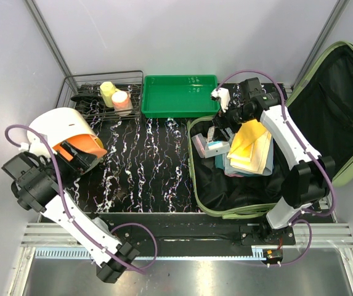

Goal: Open, take out, and arrange the luggage

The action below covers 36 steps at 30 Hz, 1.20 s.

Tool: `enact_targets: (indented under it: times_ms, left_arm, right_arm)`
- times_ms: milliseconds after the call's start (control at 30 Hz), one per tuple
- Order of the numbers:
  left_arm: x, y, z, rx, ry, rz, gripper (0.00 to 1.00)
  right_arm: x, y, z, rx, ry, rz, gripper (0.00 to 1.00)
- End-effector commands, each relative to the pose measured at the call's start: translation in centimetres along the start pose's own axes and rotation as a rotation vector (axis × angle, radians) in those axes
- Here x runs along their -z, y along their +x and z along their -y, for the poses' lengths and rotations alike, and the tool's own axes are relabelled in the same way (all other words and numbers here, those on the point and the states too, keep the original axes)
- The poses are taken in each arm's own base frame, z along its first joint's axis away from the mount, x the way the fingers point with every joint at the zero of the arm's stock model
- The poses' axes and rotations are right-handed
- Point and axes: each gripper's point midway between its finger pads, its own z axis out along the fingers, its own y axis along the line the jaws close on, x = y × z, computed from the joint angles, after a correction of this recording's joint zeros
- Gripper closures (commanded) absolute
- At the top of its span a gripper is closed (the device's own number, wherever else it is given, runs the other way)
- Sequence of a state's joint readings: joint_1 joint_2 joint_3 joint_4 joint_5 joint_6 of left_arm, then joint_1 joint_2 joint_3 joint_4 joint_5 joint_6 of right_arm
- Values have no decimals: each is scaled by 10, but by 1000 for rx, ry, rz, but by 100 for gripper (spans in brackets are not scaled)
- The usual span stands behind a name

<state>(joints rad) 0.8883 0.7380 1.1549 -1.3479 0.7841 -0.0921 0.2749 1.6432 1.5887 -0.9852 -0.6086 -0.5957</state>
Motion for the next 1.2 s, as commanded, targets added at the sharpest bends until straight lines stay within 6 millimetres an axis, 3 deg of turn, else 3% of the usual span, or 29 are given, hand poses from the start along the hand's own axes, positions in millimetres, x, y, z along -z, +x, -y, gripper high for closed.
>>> enact_targets:
  times_ms: [0, 100, 300, 467, 633, 967, 1167]
  left_arm:
    - [30, -8, 60, -206, 224, 53, 14]
    - [34, -17, 68, -274, 253, 79, 14]
    - [23, -19, 49, -322, 213, 9, 13]
    - [17, -18, 49, -385, 229, -4, 13]
    - [1, -15, 45, -471, 209, -53, 13]
    - [-23, -24, 46, -582, 186, -57, 13]
    - [-28, -26, 53, -627, 208, -66, 13]
  right_arm:
    - [-6, -13, 5, -42, 16, 11, 16]
    - [-20, -17, 5, -28, 29, -1, 19]
    - [-58, -22, 4, -6, 56, -46, 26]
    - [-86, -11, 25, -55, 96, -106, 34]
    - [-116, 3, 27, -110, 58, -156, 38]
    - [-144, 20, 14, -223, -31, -196, 35]
    - [-135, 4, 12, -213, -31, -157, 46]
